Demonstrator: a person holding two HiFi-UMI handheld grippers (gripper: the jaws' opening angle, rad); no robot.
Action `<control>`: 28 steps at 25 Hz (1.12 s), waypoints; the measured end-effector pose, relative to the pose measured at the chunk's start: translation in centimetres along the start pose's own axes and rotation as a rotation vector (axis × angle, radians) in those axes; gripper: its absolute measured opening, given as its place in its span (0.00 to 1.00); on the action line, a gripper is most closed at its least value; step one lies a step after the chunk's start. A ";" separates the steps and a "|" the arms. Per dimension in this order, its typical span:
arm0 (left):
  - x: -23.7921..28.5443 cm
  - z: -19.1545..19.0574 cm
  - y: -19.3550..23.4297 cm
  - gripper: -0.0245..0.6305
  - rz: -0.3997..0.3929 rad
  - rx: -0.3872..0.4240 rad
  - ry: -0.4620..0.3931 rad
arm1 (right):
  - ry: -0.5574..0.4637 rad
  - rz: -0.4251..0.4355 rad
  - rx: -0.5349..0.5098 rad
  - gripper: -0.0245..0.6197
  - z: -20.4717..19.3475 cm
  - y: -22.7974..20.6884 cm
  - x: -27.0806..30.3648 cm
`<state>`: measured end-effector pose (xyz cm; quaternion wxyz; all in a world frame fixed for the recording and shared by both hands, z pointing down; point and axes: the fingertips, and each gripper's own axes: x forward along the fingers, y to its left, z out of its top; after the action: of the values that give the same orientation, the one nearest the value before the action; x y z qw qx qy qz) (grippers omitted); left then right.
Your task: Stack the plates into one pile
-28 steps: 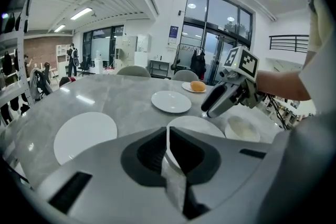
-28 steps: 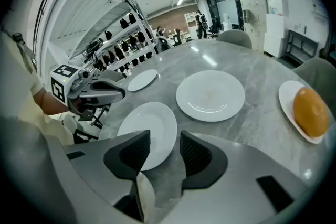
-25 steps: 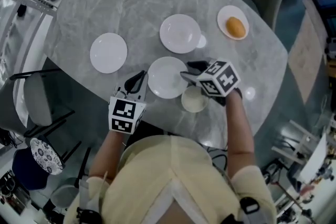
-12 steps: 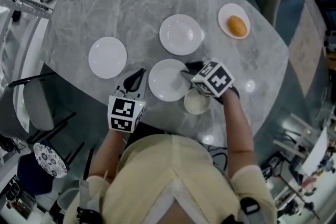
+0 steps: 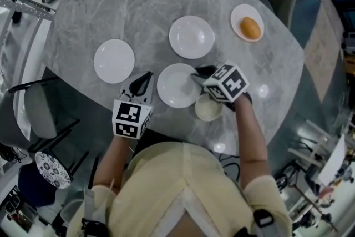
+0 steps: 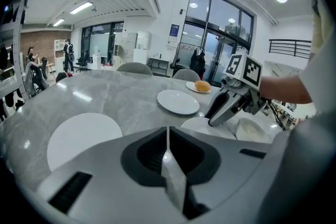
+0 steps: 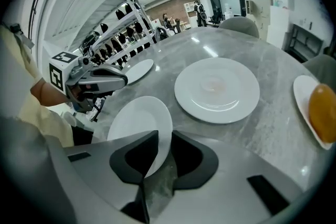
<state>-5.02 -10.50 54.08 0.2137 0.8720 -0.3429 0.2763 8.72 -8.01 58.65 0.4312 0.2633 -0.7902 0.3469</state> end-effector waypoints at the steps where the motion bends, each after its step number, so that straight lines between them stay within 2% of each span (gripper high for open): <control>1: -0.1 0.0 0.0 0.03 0.001 0.000 -0.001 | -0.012 0.002 0.003 0.15 0.2 0.1 -0.1; 10: -1.8 0.3 0.3 0.03 0.006 -0.061 -0.074 | -0.142 0.056 0.001 0.10 2.3 1.5 -1.9; 14: -2.9 -0.1 -0.1 0.04 -0.001 -0.061 -0.091 | -0.178 0.083 -0.011 0.09 2.9 2.7 -2.6; 16: -3.3 -0.1 -0.3 0.10 -0.008 -0.062 -0.110 | -0.194 0.093 -0.022 0.09 3.2 3.3 -3.0; 20: -4.4 -0.1 -0.5 0.10 -0.029 -0.085 -0.155 | -0.229 0.102 -0.043 0.08 3.7 4.3 -3.9; 23: -4.8 -0.3 -1.1 0.19 -0.063 -0.073 -0.158 | -0.264 0.113 -0.052 0.07 4.3 4.9 -4.6; 28: -5.0 -0.7 -2.8 0.26 -0.128 -0.060 -0.165 | -0.311 0.140 -0.073 0.06 5.0 6.4 -6.1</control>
<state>-6.29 -5.77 50.96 0.2280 0.9051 -0.3109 0.1791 4.65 -7.20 49.42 0.2880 0.2422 -0.8758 0.3022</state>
